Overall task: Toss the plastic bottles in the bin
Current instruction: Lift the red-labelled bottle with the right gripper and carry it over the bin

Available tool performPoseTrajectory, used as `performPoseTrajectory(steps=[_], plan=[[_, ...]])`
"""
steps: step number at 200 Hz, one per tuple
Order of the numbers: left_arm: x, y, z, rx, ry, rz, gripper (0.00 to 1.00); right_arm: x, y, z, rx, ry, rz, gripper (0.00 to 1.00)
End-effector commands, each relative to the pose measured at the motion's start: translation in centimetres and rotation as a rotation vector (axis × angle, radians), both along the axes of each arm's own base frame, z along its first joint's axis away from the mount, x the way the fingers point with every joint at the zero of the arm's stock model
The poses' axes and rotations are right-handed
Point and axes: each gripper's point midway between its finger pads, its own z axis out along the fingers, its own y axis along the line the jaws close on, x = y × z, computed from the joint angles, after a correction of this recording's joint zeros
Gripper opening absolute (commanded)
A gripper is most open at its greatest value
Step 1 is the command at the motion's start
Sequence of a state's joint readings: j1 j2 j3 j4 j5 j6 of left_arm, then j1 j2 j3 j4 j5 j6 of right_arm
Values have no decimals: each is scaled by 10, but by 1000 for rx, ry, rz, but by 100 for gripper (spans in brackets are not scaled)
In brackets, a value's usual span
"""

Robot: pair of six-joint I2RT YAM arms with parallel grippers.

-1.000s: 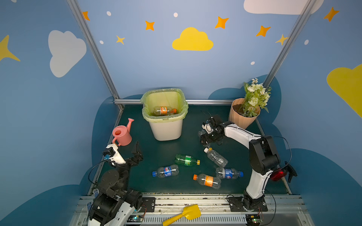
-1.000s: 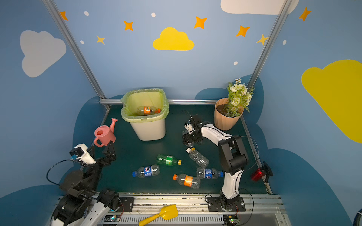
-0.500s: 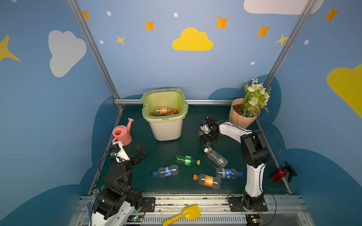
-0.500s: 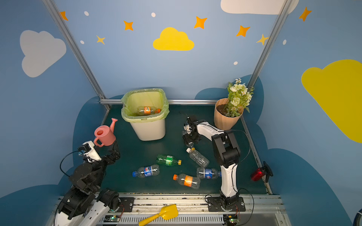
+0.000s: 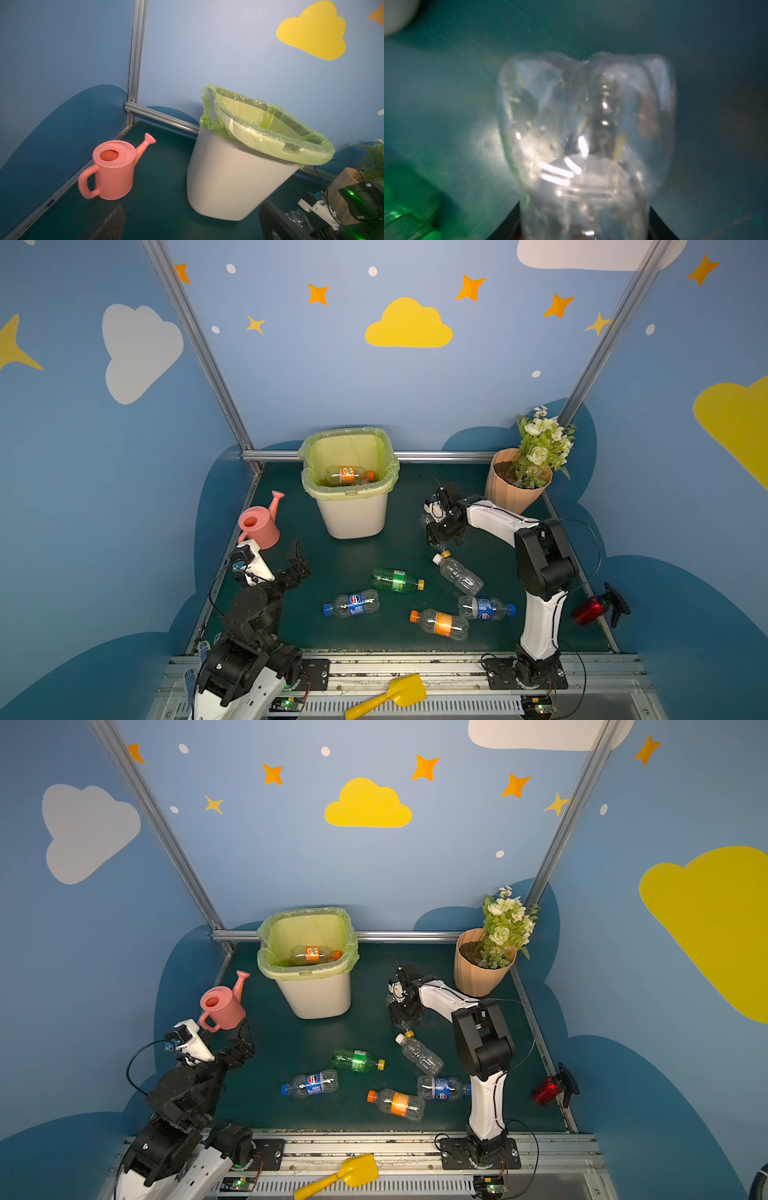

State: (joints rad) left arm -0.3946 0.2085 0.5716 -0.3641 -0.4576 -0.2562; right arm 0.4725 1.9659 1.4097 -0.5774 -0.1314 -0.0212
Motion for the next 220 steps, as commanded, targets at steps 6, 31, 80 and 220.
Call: performPoseTrajectory(steps=[6, 31, 80, 220], plan=[[3, 0, -7, -18, 19, 8, 100, 12, 13, 46, 139, -110, -3, 49], [6, -2, -14, -22, 45, 8, 100, 17, 15, 72, 215, -157, -16, 47], [10, -4, -22, -28, 75, 7, 100, 23, 14, 142, 362, -313, -31, 46], [17, -1, -51, -54, 179, 57, 100, -47, -9, 483, 937, -1087, 67, 45]])
